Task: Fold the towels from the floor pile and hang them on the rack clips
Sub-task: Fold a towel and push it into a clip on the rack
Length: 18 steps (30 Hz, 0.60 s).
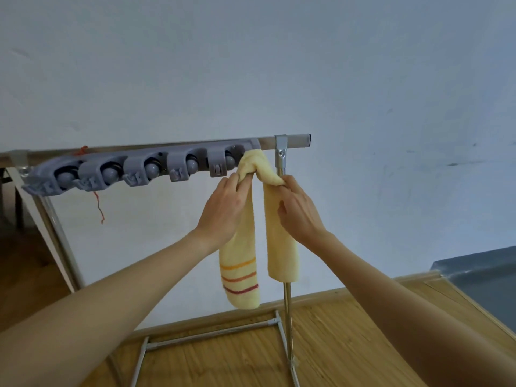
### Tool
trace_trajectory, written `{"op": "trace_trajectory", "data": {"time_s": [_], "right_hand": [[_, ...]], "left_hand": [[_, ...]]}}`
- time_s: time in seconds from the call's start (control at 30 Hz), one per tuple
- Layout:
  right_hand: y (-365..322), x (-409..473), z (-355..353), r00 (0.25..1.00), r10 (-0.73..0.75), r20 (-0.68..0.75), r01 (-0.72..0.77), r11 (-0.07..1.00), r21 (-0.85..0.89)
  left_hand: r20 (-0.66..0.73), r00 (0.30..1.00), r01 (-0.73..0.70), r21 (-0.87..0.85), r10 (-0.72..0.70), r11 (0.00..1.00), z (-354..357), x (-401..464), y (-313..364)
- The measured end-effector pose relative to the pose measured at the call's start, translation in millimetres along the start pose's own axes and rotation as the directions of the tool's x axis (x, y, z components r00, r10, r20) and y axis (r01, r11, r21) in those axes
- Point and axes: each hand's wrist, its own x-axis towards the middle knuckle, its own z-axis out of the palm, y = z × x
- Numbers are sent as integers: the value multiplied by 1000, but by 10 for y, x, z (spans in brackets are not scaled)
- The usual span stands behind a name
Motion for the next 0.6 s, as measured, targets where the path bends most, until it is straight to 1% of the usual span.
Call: {"op": "trace_trajectory", "data": {"time_s": [0.07,0.13,0.23,0.27,0.33,0.4,0.47,0.5,0.53,0.6], "right_hand": [[2,-64,40,999,-34,-11,35,999,35],[9,-136,86,998,-58,-32,60,996,71],[-3,-232,154,998,-31,-62,39,991,130],[-1,-264,176,996,-22,-83,33,989,144],[0,-332,216,988,-4,-155,31,984,173],[-13,-387,265,973,67,-222,-7,965,262],[-10,-423,318,955,218,-200,-121,905,408],[2,-444,351,950,267,-165,-174,886,429],[24,-470,393,951,281,-129,-208,891,404],[94,-547,500,958,275,-84,-239,924,299]], "left_hand": [[24,1000,-13,-52,15,999,41,-73,-34],[40,999,-12,-145,18,989,45,-135,-28],[4,1000,-16,-261,17,965,30,-195,20],[-10,1000,24,-321,-28,947,45,-211,38],[5,981,174,-471,-195,865,81,-244,76],[79,938,324,-550,-338,770,138,-307,109],[164,902,421,-543,-400,726,217,-399,125],[197,890,450,-524,-411,724,264,-454,127],[230,880,473,-499,-415,726,325,-509,115],[309,859,509,-438,-407,741,463,-625,87]]}}
